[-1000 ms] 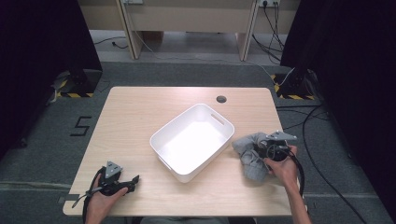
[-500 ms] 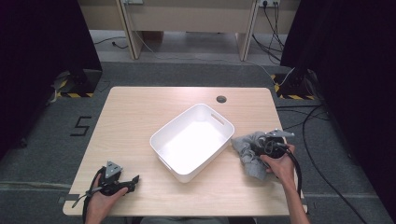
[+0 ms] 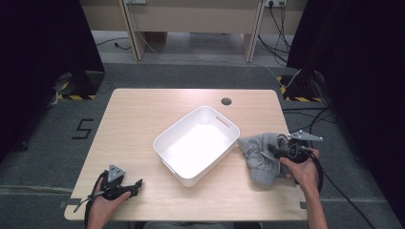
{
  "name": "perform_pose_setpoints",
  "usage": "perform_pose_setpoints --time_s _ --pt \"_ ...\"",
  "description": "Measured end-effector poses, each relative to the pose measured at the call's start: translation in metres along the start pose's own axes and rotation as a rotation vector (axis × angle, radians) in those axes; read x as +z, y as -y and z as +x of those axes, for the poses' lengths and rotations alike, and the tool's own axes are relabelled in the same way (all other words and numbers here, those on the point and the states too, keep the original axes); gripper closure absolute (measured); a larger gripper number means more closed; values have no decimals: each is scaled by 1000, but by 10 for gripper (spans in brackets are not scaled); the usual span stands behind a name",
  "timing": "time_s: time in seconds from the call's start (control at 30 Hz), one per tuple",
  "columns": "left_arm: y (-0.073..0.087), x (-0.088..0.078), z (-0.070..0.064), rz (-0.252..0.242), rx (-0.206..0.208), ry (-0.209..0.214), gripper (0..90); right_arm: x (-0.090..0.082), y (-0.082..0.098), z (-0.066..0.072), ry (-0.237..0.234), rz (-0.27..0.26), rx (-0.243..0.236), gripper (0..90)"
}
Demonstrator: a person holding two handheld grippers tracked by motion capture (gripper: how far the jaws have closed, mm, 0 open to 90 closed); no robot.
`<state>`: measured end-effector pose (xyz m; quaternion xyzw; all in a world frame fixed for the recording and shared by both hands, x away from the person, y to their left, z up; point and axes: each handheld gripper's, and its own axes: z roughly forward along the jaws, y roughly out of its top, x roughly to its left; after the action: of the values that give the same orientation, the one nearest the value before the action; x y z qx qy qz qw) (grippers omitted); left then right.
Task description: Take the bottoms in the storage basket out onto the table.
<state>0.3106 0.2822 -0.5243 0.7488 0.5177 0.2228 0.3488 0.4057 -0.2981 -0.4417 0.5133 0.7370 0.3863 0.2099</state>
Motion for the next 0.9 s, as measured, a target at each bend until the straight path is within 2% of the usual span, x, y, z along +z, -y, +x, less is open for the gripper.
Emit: perform_pose_setpoints --time_s 0.23,0.47,0.57,0.63,0.7,0.73,0.83,0.9 --pt "0 0 0 0 0 0 165 -3 -1 -1 -6 -15 27 322" --pt "0 0 0 0 0 0 165 -10 -2 -2 -11 -35 40 309" --pt "0 0 0 0 0 0 165 -12 -2 -3 -8 -35 41 333" --pt "0 0 0 0 0 0 165 -10 0 1 -12 -3 11 407" --pt "0 0 0 0 0 0 165 -8 2 2 -14 3 7 425" --pt "0 0 0 0 0 0 165 -4 5 5 -22 21 -21 471" --pt "0 0 0 0 0 0 165 0 8 9 -38 41 -42 504" --pt "0 0 0 0 0 0 165 4 13 18 -50 66 -71 515"
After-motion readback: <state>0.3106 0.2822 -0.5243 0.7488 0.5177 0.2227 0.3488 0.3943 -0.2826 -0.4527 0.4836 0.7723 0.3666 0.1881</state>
